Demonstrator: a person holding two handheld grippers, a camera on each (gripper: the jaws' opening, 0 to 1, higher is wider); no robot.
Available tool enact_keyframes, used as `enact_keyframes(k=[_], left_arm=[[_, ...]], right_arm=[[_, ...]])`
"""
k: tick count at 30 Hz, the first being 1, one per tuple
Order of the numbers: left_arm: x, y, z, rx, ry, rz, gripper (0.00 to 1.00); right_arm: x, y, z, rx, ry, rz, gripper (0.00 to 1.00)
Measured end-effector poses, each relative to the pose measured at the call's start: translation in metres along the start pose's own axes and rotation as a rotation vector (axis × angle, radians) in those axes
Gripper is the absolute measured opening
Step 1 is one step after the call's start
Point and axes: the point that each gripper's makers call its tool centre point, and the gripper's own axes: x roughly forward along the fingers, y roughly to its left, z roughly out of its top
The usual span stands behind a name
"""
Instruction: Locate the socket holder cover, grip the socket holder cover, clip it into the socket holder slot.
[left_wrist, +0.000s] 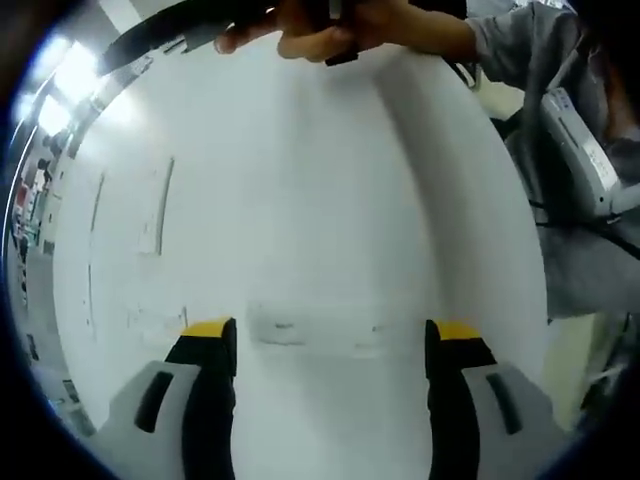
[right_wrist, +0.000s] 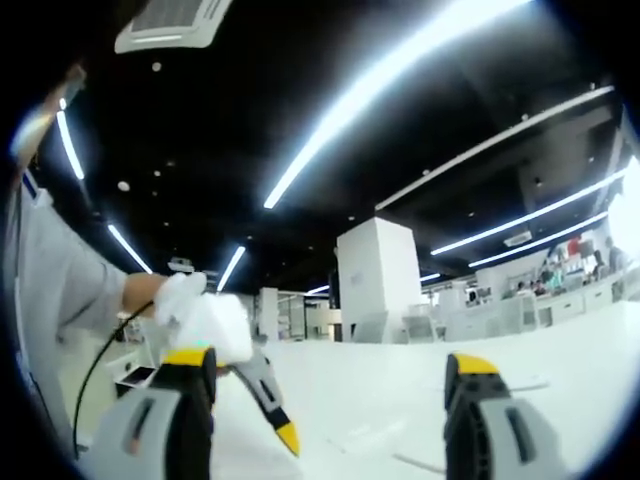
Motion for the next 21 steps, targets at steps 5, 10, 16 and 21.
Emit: enact_keyframes(k=[5,10,16,21], left_arm=[[0.0007,-0.0003,-0.0032,-0.015,0.02,-0.019,0.75],[0.0013,-0.0021,-0.0007,-0.015,0.014,-0.032,0.7],[0.0015,-0.0034,0.0006,-0.014,0.016,-0.043,0.68],[0.0018,-0.0043,-0.0002,-0.017,0.024,-0.046,0.67]], right_arm=[[0.0008,0.0017,-0.0026,0.003,0.009,0.009,0.95],[0.0009,0.0024,-0.0044,0.001,0.017,0.012,0.95],[0.0008,0.0005,-0.0049,0.001,0.021,0.009,0.95],[0.0007,0.0002,-0.0046,0.002,0.021,0.009,0.95]])
